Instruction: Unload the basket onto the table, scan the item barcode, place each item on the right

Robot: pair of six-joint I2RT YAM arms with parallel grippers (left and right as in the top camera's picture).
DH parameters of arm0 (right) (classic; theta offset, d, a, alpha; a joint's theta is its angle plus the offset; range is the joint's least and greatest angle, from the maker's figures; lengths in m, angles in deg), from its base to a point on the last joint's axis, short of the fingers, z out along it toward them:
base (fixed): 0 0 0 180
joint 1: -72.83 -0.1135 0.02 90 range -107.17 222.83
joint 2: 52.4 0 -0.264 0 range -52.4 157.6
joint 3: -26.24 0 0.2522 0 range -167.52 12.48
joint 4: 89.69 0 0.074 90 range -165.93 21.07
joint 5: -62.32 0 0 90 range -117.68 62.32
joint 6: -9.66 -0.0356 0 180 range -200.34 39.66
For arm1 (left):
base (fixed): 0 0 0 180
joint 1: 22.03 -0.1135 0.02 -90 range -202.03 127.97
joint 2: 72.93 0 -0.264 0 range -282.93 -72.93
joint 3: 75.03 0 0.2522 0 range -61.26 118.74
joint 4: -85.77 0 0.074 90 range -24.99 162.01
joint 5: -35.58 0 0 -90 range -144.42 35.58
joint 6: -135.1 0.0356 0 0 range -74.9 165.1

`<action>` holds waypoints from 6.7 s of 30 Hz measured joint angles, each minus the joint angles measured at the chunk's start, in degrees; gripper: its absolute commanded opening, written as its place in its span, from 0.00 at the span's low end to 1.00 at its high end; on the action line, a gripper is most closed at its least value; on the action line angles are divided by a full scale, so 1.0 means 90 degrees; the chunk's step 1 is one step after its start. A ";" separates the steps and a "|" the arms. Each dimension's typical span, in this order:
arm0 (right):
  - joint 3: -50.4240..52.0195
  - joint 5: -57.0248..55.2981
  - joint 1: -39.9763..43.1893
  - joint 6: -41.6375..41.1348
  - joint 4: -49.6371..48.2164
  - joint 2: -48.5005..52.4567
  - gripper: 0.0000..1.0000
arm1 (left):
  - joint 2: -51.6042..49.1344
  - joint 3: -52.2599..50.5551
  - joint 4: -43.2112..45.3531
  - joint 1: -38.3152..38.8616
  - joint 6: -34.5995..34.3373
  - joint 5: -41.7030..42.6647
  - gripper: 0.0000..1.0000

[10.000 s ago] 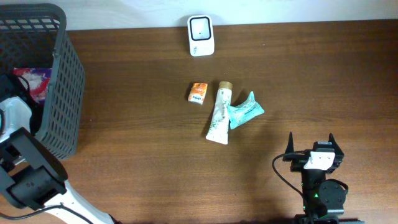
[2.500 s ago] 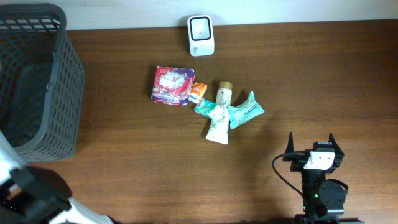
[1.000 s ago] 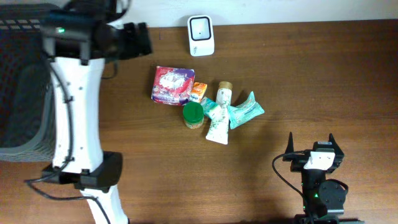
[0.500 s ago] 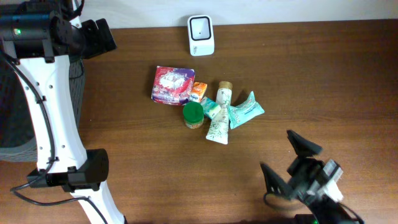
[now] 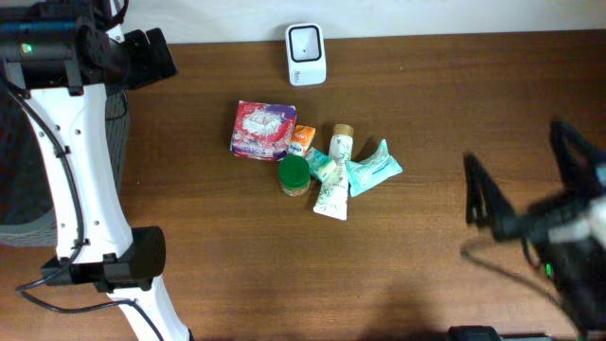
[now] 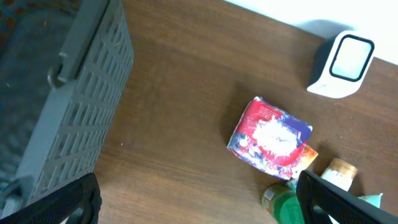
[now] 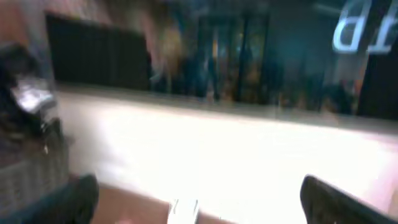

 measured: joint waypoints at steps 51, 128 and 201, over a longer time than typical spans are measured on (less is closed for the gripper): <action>-0.1205 0.0379 -0.1064 -0.3191 0.1586 0.8480 0.66 | 0.0000 0.0000 0.0012 0.0000 0.0012 0.0000 0.99; -0.1175 0.1756 0.2227 0.0265 0.3468 0.8551 0.75 | 0.0000 0.0000 0.0012 0.0000 0.0015 0.0000 0.99; -0.1683 0.0986 0.0347 -0.1200 0.3536 0.8364 0.25 | 0.0000 0.0000 0.0017 0.0000 0.0015 0.0000 0.99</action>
